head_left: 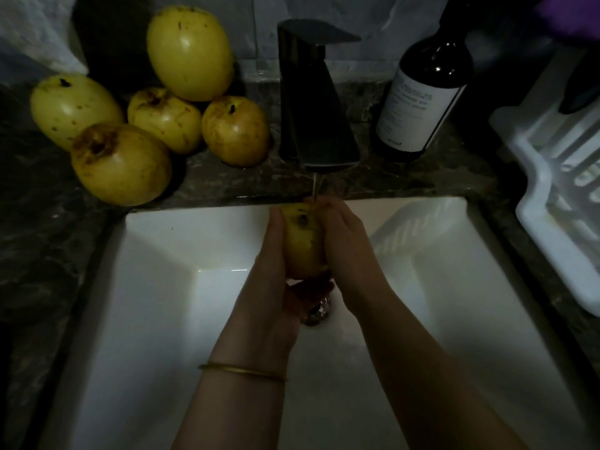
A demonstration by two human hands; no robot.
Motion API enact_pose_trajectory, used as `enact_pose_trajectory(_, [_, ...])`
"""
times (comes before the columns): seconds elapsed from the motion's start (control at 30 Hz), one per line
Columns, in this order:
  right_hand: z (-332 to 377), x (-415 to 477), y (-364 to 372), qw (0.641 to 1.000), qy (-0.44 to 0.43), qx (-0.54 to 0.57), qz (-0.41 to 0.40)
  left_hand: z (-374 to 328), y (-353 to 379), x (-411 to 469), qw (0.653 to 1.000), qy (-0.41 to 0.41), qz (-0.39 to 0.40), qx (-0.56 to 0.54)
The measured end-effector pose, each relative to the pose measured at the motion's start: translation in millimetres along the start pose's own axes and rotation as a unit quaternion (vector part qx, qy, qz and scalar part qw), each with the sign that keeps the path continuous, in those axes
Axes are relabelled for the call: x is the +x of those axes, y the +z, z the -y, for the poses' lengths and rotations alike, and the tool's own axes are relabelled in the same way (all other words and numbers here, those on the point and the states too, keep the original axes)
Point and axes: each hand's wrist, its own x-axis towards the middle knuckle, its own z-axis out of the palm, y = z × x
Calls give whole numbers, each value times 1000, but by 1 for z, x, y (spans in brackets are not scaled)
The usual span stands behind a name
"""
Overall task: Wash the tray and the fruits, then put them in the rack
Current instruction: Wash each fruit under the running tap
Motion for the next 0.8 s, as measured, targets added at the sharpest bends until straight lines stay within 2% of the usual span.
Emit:
enact_pose_trajectory(0.13, [0,-1,3,999,-33,-13,-8,-5,-2,5,998,25,-42,45])
enact_pose_trajectory(0.37, [1,-4,2,999,-20,28,-30,2,-8,9,999,27,22,-19])
enact_pose_trajectory(0.6, [-5,-1,5,996,-35,62,-51,4,-6,13,999,38,26,-28])
enact_pose_trajectory(0.7, [-9,-2,5,996,-60,47,-46,5,-1,12,998,37,42,-26])
enact_pose_trajectory(0.8, [-11,-3,8,996,-83,-8,-38,6,1,7,998,60,9,-16])
